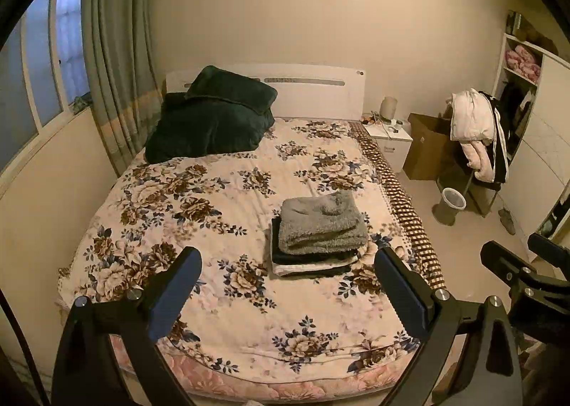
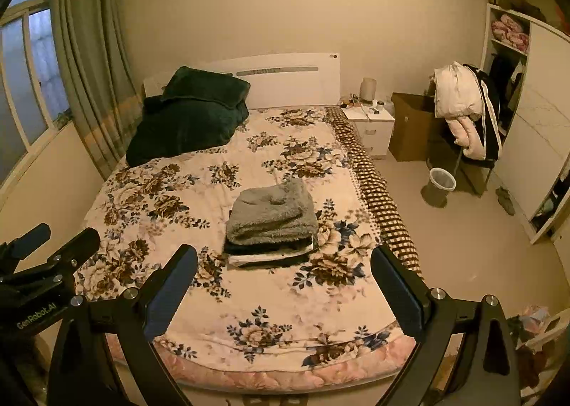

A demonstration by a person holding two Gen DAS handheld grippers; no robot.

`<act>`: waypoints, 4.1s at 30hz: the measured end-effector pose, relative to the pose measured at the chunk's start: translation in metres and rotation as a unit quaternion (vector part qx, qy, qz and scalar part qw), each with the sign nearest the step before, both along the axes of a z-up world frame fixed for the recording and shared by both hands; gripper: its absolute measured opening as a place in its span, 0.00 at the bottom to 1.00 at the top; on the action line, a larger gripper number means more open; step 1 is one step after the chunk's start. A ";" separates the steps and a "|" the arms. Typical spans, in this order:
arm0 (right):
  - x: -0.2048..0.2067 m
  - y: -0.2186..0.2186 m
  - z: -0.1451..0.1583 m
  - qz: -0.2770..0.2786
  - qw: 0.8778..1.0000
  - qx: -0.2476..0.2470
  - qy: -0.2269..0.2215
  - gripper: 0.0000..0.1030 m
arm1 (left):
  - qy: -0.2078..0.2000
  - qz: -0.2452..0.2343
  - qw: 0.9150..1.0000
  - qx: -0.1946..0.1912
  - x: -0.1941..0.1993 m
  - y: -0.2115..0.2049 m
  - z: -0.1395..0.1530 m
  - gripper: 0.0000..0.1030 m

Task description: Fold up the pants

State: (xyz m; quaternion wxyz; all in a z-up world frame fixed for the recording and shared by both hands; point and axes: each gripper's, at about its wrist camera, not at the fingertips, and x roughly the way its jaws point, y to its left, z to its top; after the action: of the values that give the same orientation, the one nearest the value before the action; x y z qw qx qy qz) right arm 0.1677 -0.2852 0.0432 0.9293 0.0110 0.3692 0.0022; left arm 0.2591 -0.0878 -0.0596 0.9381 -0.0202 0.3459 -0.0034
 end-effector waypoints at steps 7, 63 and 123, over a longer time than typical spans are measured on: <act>0.020 -0.005 -0.008 -0.003 1.000 0.000 -0.002 0.99 | 0.006 0.015 1.000 0.009 0.009 -0.004 -0.006 0.97; 0.133 -0.027 -0.112 -0.024 0.998 -0.021 0.044 1.00 | 0.072 0.054 0.995 0.040 0.085 -0.028 -0.059 0.99; 0.118 -0.033 -0.122 -0.005 0.998 -0.018 0.055 1.00 | 0.085 0.056 0.994 0.035 0.066 -0.035 -0.074 0.99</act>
State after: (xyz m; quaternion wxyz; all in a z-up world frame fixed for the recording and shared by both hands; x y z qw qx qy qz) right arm 0.2856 -0.3183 -0.0786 0.9077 -0.0044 0.4195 -0.0095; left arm 0.3247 -0.1226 -0.1339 0.9043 -0.0069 0.4222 0.0626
